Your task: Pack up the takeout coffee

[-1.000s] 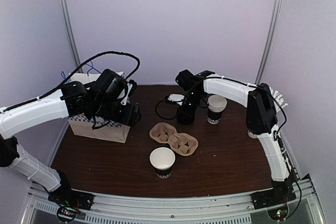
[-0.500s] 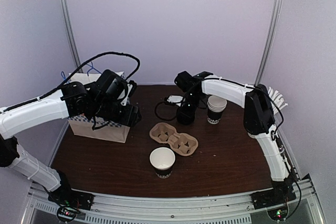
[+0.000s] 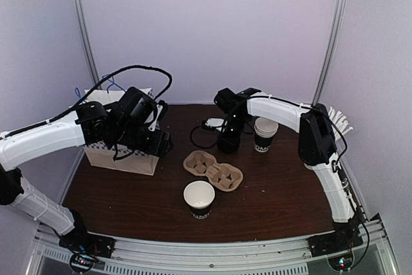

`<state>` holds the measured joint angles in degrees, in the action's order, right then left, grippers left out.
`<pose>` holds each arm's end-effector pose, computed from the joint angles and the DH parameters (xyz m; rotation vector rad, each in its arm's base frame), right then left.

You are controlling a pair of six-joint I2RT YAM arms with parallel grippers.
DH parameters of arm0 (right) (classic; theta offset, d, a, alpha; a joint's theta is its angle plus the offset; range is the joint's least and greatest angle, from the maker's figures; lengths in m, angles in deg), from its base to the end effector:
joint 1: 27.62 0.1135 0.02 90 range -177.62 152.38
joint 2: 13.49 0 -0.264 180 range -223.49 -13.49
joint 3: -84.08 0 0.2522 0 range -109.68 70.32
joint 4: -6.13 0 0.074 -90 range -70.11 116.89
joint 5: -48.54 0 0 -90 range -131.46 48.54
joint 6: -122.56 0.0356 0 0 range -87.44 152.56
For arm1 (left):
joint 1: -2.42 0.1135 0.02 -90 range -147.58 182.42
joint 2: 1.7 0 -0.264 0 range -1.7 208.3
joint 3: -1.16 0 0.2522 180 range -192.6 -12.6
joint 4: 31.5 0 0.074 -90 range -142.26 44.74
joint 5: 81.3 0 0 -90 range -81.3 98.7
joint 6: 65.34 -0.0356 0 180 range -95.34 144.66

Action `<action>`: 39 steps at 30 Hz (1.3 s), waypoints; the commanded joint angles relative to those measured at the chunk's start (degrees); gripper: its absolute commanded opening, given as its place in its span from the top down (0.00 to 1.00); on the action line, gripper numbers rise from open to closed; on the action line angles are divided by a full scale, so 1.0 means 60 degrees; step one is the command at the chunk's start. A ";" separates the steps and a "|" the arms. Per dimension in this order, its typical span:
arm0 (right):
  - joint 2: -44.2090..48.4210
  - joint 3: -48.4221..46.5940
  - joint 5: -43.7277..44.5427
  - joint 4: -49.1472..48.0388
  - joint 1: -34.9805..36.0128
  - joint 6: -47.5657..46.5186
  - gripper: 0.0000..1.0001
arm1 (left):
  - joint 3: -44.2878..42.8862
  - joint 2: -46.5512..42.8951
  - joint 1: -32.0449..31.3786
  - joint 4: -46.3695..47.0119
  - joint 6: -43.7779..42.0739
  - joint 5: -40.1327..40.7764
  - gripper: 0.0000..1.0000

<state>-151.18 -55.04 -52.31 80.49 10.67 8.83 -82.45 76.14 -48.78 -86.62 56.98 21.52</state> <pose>0.3878 0.3147 0.1933 -1.5046 2.4242 0.3230 0.1854 -0.2180 0.3145 0.3001 2.4243 -0.3976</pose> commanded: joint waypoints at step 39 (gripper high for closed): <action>0.6747 0.4428 -0.6970 -0.0697 -0.0478 0.0917 0.95 | 0.3261 -0.2351 -0.0343 0.6190 -0.3110 -0.1969 0.30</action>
<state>-118.13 -35.48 -81.38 83.05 7.65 10.69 -70.67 68.58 -49.11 -71.50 46.12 17.06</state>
